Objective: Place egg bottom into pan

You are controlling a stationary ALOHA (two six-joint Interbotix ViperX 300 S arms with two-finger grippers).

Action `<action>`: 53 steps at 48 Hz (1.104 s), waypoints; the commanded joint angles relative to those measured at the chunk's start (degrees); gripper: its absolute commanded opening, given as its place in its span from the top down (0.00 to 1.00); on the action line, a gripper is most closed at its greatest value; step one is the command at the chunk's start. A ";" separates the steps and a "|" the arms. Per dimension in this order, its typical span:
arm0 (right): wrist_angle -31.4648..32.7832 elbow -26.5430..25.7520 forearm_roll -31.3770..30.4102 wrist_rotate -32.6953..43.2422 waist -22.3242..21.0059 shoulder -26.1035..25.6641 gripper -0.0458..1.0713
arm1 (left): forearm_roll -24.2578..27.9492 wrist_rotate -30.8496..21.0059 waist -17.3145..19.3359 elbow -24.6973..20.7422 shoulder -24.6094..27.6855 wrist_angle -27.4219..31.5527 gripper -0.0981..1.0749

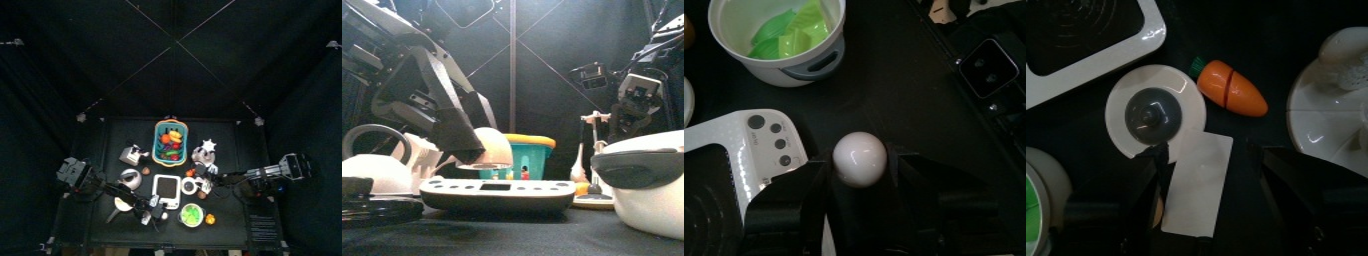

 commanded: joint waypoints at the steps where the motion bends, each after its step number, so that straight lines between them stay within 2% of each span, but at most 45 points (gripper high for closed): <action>1: -0.18 -0.97 0.18 0.18 0.09 -1.14 0.12 | -0.09 -0.09 0.18 -0.62 -1.41 -0.09 0.25; 9: -0.18 -1.41 0.35 0.26 0.88 -1.32 0.12 | -0.09 -0.26 0.00 -0.09 -3.60 4.39 0.25; 19: -0.18 -2.02 0.00 -0.35 1.49 -1.41 0.12 | -3.87 -0.53 -0.97 1.76 -10.11 19.51 0.26; 25: -0.18 -1.85 -0.44 -0.35 1.14 -1.49 0.12 | -6.94 -0.62 -1.85 4.31 -13.71 24.96 0.26; 39: -0.18 -1.76 -0.88 -0.26 1.05 -1.23 0.12 | -12.92 -0.62 -2.11 13.36 -26.54 26.37 0.26; 53: -0.18 -1.93 -0.79 0.26 0.79 -0.79 0.12 | -17.40 -0.62 -1.14 22.41 -36.04 28.74 0.26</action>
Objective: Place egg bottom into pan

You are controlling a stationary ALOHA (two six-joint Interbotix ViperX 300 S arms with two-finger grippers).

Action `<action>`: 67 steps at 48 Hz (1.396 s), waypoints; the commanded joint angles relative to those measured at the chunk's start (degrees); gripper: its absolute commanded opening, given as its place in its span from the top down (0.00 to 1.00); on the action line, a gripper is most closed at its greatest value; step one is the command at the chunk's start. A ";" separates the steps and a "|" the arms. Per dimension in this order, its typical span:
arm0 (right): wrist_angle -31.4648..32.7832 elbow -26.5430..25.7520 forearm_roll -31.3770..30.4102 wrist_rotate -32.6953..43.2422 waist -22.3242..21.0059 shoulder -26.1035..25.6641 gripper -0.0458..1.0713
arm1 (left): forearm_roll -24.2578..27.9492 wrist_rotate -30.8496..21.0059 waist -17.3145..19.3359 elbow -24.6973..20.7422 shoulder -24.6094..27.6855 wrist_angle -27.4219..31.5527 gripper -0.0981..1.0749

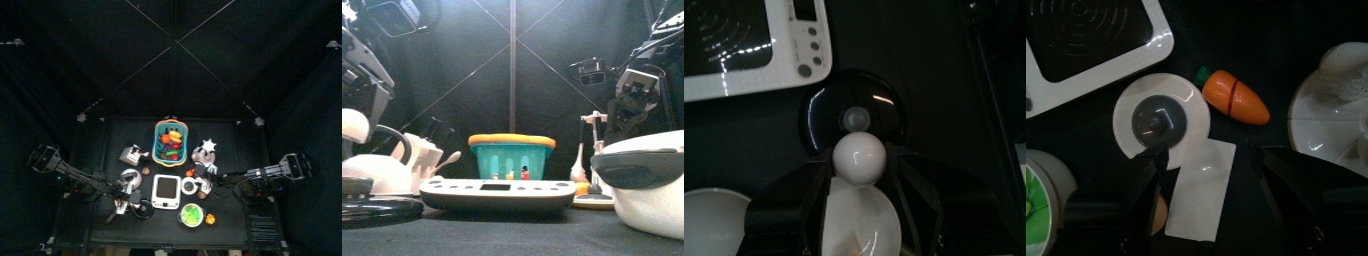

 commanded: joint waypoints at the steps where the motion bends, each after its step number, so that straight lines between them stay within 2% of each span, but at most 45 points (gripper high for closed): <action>1: -0.18 -1.05 0.00 0.09 -0.18 -0.44 0.12 | -0.97 0.00 0.97 1.32 -2.99 -0.09 0.26; 17: -0.26 -1.23 0.18 0.18 -0.53 0.70 0.12 | -3.96 0.35 6.68 5.27 -4.31 -1.32 0.21; 28: -0.35 -1.23 0.18 0.09 -1.05 0.70 0.12 | -5.45 0.35 6.77 5.71 -4.31 -2.64 0.10; 35: -0.44 -1.23 -0.09 0.09 -1.14 0.70 0.12 | -5.45 0.35 6.77 5.71 -4.39 -2.81 0.06; 53: -0.44 -1.32 0.26 0.09 -1.14 0.70 0.12 | -3.43 0.62 7.03 5.10 -5.89 -3.52 0.06; 59: -0.44 -1.58 0.18 -0.35 -1.14 0.70 0.12 | -1.67 0.35 8.17 5.10 -7.47 -4.39 0.06; 67: -0.44 -2.20 0.18 -0.44 -1.14 0.70 0.12 | -2.11 0.00 9.58 5.27 -9.14 -5.01 0.06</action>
